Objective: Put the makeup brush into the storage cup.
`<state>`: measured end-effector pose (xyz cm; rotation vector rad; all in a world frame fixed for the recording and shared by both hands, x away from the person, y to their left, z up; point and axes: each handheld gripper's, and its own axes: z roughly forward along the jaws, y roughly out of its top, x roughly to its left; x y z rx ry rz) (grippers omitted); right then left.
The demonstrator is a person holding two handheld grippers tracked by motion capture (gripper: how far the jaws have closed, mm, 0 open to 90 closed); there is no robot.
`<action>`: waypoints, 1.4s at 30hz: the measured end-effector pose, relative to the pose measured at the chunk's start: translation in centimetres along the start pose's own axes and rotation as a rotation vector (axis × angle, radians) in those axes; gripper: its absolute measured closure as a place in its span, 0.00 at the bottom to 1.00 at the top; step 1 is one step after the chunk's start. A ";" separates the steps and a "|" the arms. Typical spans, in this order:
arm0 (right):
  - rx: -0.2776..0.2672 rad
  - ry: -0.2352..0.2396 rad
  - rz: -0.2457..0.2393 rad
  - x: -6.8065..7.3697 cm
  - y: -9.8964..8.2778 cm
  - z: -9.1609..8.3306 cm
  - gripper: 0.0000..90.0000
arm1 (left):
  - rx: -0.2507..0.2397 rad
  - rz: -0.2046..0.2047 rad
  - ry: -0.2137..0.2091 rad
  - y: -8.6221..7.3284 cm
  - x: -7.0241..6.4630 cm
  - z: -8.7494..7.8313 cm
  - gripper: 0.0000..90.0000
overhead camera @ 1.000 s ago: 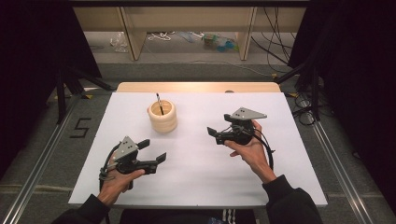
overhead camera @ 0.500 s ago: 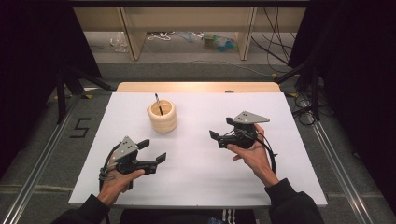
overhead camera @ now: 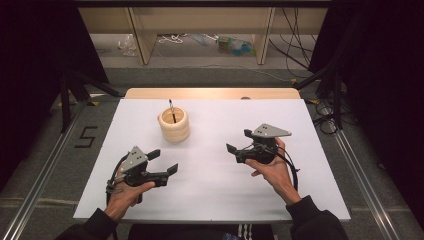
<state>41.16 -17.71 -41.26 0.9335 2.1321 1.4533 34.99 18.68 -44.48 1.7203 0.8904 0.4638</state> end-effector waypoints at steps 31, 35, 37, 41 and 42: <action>0.017 0.001 0.017 0.2 -2.3 -2.2 0.18 | -0.004 0.013 -0.007 0.0 0.0 0.0 0.17; 0.017 0.007 0.024 0.2 -2.6 -2.3 0.18 | 0.000 0.016 0.000 0.0 0.0 0.0 0.17; 0.013 0.008 0.020 0.2 -2.6 -2.3 0.18 | 0.002 0.016 0.000 0.0 0.0 0.0 0.17; 0.019 0.001 0.017 0.1 -2.9 -2.6 0.18 | -0.006 0.014 -0.002 0.0 0.0 0.0 0.17; 0.019 0.001 0.017 0.1 -2.9 -2.6 0.18 | -0.006 0.014 -0.002 0.0 0.0 0.0 0.17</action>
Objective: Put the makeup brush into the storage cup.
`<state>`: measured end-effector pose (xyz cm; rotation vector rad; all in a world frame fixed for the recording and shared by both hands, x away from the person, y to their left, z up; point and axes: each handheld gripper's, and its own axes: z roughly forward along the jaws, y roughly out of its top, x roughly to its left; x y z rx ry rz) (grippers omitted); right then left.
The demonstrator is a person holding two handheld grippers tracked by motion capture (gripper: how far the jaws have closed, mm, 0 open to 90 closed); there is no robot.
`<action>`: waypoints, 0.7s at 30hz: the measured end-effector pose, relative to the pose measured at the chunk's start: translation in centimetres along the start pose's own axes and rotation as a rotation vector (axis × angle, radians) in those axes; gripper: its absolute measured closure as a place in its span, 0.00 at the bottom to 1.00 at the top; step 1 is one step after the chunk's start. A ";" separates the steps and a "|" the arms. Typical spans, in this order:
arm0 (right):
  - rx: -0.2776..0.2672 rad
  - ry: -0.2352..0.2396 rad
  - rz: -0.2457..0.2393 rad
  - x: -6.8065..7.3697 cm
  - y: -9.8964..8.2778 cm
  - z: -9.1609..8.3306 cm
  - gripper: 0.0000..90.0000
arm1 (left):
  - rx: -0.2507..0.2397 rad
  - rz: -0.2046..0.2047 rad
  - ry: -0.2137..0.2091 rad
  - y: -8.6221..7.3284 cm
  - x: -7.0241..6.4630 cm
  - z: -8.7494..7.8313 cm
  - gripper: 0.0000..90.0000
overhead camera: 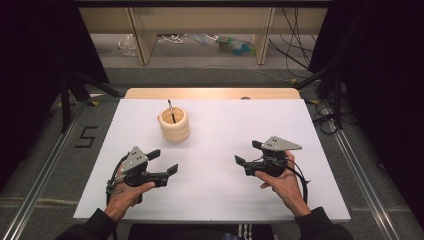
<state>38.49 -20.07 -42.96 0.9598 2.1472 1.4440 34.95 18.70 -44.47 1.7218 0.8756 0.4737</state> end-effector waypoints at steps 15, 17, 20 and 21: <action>0.006 0.013 0.006 0.3 -0.6 -0.8 0.18 | 0.000 0.007 -0.004 0.0 0.0 0.1 0.17; 0.004 0.015 0.011 0.4 -0.7 -0.8 0.18 | 0.003 0.009 -0.001 0.0 0.0 0.0 0.17; 0.010 0.018 0.009 0.5 -0.7 -0.9 0.18 | 0.004 0.001 -0.004 -0.1 -0.1 0.1 0.17; 0.002 0.027 0.012 0.6 -0.7 -0.8 0.18 | 0.003 -0.003 -0.003 -0.1 -0.1 0.1 0.17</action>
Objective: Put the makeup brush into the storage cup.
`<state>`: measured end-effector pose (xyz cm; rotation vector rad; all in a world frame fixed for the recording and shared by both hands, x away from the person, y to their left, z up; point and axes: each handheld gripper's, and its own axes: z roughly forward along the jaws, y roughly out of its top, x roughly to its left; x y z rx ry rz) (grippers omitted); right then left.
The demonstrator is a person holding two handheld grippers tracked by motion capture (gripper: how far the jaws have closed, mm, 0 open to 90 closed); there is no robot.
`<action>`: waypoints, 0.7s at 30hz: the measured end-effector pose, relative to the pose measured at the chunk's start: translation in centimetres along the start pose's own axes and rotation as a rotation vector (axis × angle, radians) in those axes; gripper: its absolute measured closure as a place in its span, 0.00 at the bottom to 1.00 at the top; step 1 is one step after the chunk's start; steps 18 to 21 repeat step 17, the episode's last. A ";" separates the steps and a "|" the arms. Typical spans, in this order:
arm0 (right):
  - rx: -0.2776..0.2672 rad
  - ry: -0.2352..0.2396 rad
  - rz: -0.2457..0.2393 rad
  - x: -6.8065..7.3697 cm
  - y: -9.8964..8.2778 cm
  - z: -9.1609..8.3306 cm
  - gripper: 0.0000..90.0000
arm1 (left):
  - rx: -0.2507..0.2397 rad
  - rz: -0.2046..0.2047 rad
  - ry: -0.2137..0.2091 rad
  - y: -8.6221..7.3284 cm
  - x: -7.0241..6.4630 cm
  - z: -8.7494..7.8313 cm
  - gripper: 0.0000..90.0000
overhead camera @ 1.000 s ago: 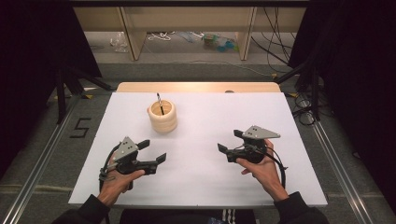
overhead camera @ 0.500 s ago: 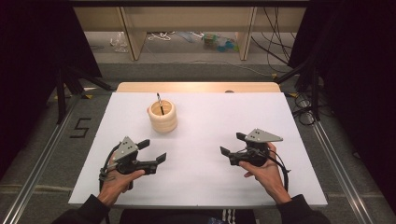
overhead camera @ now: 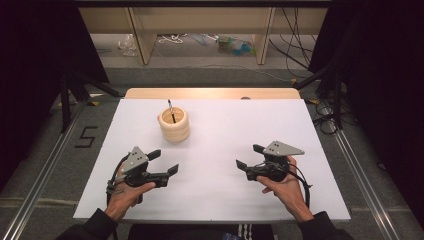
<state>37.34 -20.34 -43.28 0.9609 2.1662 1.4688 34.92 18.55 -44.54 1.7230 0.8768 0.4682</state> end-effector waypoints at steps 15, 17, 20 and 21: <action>0.007 -0.018 -0.009 -0.1 -0.1 0.0 0.18 | 0.002 0.016 -0.004 0.0 0.1 0.0 0.17; 0.007 -0.017 -0.010 -0.1 -0.1 0.1 0.18 | 0.001 0.014 -0.005 0.0 0.1 0.0 0.17; 0.007 -0.017 -0.010 -0.1 -0.1 0.1 0.18 | 0.001 0.014 -0.005 0.0 0.1 0.0 0.17; 0.007 -0.017 -0.010 -0.1 -0.1 0.1 0.18 | 0.001 0.014 -0.005 0.0 0.1 0.0 0.17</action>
